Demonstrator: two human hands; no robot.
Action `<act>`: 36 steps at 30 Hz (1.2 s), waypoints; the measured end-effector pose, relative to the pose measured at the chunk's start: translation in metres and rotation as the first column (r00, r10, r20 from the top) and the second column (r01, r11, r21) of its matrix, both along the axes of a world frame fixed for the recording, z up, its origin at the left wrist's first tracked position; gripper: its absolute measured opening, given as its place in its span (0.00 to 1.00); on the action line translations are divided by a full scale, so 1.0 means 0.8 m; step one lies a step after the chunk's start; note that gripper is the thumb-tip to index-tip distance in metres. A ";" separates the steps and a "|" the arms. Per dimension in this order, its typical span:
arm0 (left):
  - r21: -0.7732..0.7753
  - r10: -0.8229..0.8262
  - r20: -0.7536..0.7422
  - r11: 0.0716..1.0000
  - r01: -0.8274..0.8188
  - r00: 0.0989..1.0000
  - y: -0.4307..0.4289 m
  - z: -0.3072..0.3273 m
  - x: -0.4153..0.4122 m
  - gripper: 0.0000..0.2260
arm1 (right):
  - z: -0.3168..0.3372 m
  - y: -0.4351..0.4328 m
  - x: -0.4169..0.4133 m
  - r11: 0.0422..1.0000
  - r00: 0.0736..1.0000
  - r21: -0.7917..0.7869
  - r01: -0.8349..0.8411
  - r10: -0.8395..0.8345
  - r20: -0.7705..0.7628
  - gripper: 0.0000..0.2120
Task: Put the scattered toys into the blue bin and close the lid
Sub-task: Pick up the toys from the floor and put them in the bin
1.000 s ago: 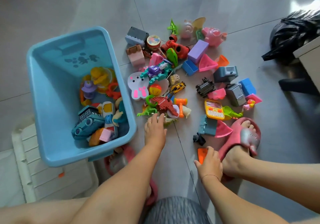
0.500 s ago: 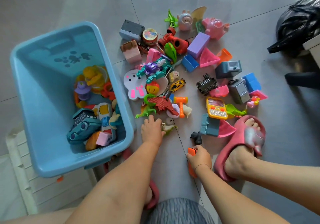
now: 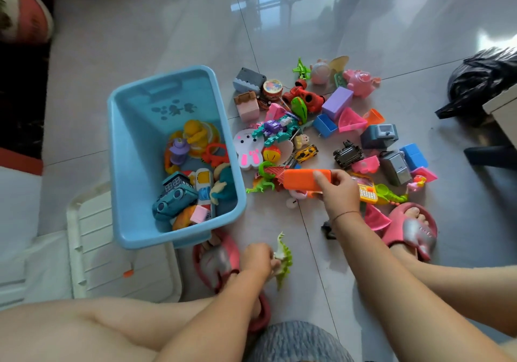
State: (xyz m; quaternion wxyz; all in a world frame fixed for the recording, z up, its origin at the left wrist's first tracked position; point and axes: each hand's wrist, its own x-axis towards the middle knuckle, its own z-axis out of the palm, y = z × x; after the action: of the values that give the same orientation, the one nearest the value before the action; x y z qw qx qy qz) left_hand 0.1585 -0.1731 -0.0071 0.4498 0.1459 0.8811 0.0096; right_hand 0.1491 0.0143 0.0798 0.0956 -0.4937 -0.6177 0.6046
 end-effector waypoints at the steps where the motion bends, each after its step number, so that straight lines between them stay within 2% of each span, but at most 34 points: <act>1: 0.038 0.038 -0.005 0.999 -0.038 0.999 -0.005 0.008 0.001 0.12 | 0.020 -0.006 -0.011 0.999 0.998 -0.038 -0.013 0.011 -0.060 0.08; 4: 0.197 0.193 -0.022 0.963 -0.185 0.981 -0.007 0.041 -0.007 0.11 | 0.070 -0.025 -0.038 0.993 0.980 -0.098 -0.067 0.047 -0.195 0.09; 6: 0.315 0.254 -0.087 0.924 -0.215 0.963 0.000 0.082 -0.018 0.11 | 0.097 -0.034 -0.057 0.976 0.955 -0.181 -0.123 0.067 -0.288 0.08; 9: 0.549 0.411 -0.155 0.792 -0.267 0.898 -0.002 0.154 -0.037 0.09 | 0.135 -0.040 -0.085 0.947 0.923 -0.278 -0.162 0.046 -0.381 0.03; 11: 0.679 0.573 -0.138 0.649 -0.344 0.808 -0.017 0.197 -0.052 0.07 | 0.156 -0.040 -0.102 0.947 0.901 -0.277 -0.164 0.029 -0.434 0.03; 14: 0.800 0.801 -0.138 0.437 -0.411 0.582 -0.051 0.239 -0.084 0.06 | 0.166 -0.052 -0.120 0.956 0.889 -0.218 -0.196 0.079 -0.450 0.02; 16: 0.807 0.892 -0.153 0.361 -0.467 0.426 -0.072 0.244 -0.109 0.09 | 0.156 -0.070 -0.125 0.954 0.906 -0.175 -0.243 0.158 -0.392 0.03; 18: 0.775 0.919 -0.148 0.338 -0.534 0.367 -0.088 0.233 -0.128 0.11 | 0.137 -0.090 -0.125 0.932 0.903 -0.100 -0.350 0.307 -0.300 0.06; 20: 0.739 0.915 -0.081 0.322 -0.592 0.396 -0.092 0.217 -0.135 0.11 | 0.113 -0.102 -0.121 0.878 0.862 0.033 -0.478 0.476 -0.174 0.11; 22: 0.697 0.888 -0.055 0.362 -0.619 0.457 -0.084 0.201 -0.129 0.14 | 0.086 -0.098 -0.112 0.871 0.869 0.120 -0.477 0.487 -0.086 0.14; 26: 0.726 0.807 -0.049 0.434 -0.533 0.589 -0.034 0.175 -0.092 0.11 | 0.025 -0.057 -0.052 0.918 0.942 0.211 -0.335 0.328 0.068 0.15; 29: 0.735 0.663 -0.040 0.526 -0.428 0.747 0.016 0.151 -0.063 0.08 | -0.024 -0.019 0.014 0.959 0.970 0.229 -0.164 0.114 0.216 0.17; 32: 0.679 0.531 0.012 0.618 -0.397 0.848 0.056 0.113 -0.047 0.09 | -0.060 0.016 0.067 0.964 0.907 0.267 -0.008 -0.106 0.409 0.23; 36: 0.525 0.418 0.021 0.768 -0.366 0.908 0.093 0.053 -0.045 0.13 | -0.098 0.039 0.095 0.971 0.862 0.234 0.041 -0.153 0.484 0.29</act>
State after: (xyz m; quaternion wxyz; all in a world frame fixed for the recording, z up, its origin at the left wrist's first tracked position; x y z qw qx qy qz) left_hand 0.1223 -0.0987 0.0350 0.3384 0.0748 0.8771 0.3327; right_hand 0.2249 0.0454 0.0012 0.0164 -0.6501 -0.6574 0.3807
